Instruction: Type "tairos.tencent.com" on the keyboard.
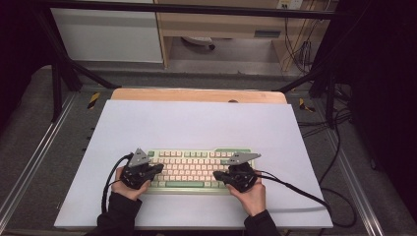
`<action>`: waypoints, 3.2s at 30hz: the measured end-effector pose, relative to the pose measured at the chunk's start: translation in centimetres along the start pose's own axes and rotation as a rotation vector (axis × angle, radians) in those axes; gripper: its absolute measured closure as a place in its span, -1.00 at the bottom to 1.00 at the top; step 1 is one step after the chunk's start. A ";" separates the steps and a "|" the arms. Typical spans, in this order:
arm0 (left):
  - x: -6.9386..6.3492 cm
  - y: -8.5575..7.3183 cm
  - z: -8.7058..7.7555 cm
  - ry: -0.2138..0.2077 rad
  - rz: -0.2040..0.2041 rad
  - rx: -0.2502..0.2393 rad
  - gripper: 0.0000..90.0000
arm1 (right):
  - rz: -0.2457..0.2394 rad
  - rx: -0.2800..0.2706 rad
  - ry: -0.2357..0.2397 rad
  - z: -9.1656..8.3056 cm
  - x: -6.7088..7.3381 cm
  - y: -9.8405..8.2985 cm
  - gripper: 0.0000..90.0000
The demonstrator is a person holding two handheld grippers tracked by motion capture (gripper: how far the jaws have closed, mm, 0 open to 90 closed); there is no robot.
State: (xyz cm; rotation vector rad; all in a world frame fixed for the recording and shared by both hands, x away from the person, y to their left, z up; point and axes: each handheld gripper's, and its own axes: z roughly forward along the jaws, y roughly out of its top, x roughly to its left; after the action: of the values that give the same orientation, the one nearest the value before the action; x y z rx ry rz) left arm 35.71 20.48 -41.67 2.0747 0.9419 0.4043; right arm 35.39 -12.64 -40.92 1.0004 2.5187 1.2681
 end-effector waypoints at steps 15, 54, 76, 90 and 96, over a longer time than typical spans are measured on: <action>0.4 -0.5 -0.7 -0.005 -0.008 -0.009 1.00 | -0.022 0.005 0.051 2.7 2.2 1.8 1.00; 0.5 -0.6 -0.6 -0.005 -0.006 -0.008 1.00 | -0.019 0.037 0.063 6.8 3.2 2.0 1.00; 0.3 -0.5 -0.7 -0.010 -0.007 -0.014 1.00 | -0.030 0.021 0.028 3.5 1.9 2.8 1.00; -0.1 -0.3 -0.6 -0.014 -0.002 -0.018 1.00 | 0.012 -0.004 -0.012 0.8 -0.4 1.1 1.00; -0.6 0.1 -0.6 -0.019 0.000 -0.024 1.00 | 0.024 -0.011 -0.024 0.0 -1.1 0.5 1.00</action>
State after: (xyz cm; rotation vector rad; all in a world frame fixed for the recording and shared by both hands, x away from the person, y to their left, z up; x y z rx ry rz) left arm 35.00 20.32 -41.23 2.0536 0.9209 0.3932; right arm 36.48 -13.07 -40.73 1.0406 2.4868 1.2670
